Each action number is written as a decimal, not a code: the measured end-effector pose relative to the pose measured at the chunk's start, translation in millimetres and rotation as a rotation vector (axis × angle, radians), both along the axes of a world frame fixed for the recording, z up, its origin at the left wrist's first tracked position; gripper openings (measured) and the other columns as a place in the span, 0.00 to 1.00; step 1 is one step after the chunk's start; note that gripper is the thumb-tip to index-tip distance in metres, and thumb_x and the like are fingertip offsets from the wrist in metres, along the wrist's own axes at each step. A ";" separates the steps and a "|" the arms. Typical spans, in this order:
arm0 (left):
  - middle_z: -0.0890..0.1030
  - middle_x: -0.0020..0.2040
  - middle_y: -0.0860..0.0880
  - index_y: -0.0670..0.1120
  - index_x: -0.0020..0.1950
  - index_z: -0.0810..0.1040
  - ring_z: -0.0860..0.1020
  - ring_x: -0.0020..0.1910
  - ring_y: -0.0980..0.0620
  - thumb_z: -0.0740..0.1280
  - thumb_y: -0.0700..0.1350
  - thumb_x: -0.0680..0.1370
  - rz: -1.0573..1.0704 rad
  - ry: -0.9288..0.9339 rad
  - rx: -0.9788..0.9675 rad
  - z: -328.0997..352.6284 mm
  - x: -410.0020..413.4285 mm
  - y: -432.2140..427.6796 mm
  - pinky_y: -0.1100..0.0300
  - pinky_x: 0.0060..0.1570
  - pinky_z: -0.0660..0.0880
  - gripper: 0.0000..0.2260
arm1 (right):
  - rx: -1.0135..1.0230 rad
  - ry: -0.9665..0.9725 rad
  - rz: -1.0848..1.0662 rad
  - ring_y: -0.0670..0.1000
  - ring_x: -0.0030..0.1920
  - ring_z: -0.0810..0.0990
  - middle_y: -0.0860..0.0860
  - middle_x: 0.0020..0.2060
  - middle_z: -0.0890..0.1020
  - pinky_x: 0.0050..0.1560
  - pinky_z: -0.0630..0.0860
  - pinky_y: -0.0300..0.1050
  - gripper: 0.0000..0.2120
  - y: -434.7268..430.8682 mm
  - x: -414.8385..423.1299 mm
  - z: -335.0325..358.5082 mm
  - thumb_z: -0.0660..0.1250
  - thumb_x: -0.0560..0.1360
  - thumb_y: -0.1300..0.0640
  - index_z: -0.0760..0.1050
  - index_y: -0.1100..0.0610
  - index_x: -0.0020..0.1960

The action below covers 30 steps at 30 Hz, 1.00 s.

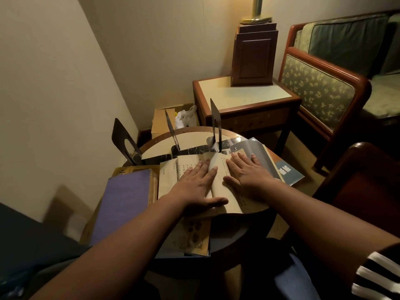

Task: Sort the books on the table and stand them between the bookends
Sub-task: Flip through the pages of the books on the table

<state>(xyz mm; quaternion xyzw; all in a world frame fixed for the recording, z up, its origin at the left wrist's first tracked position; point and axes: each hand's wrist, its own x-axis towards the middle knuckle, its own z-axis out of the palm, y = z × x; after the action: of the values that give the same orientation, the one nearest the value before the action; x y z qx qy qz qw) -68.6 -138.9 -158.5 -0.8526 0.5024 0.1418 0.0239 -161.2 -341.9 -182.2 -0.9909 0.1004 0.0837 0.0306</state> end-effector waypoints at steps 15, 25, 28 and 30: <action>0.42 0.81 0.48 0.49 0.81 0.40 0.44 0.80 0.48 0.63 0.61 0.78 0.349 0.127 -0.252 17.3 1.1 51.5 0.50 0.75 0.45 0.42 | -0.001 -0.010 -0.015 0.53 0.79 0.38 0.50 0.80 0.43 0.77 0.35 0.58 0.42 3.0 0.4 -3.0 0.32 0.72 0.27 0.40 0.47 0.80; 0.67 0.74 0.44 0.48 0.79 0.58 0.70 0.70 0.45 0.68 0.51 0.79 0.526 0.373 -0.561 23.4 -2.5 45.8 0.54 0.64 0.72 0.32 | 0.008 0.002 -0.019 0.53 0.79 0.38 0.50 0.80 0.43 0.76 0.32 0.57 0.49 3.9 0.1 1.0 0.25 0.65 0.25 0.40 0.48 0.81; 0.76 0.63 0.49 0.46 0.73 0.67 0.77 0.63 0.49 0.67 0.42 0.79 0.673 0.657 -0.910 34.1 -7.7 41.8 0.60 0.53 0.79 0.22 | 0.012 0.005 -0.026 0.53 0.79 0.38 0.50 0.80 0.43 0.75 0.32 0.56 0.46 4.8 -1.5 2.8 0.30 0.69 0.26 0.41 0.48 0.81; 0.78 0.58 0.50 0.45 0.71 0.70 0.78 0.58 0.52 0.66 0.39 0.79 0.780 0.785 -1.020 42.7 -7.5 35.8 0.59 0.51 0.80 0.21 | 0.022 0.001 -0.033 0.54 0.79 0.39 0.51 0.81 0.44 0.75 0.33 0.57 0.45 5.0 -2.1 4.6 0.31 0.69 0.26 0.42 0.48 0.81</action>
<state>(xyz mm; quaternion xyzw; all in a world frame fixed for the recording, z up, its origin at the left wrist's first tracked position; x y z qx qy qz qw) -76.1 -103.1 -115.8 -0.7608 0.1391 0.1830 -0.6069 -163.3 -336.9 -177.6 -0.9887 0.1156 0.0850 0.0428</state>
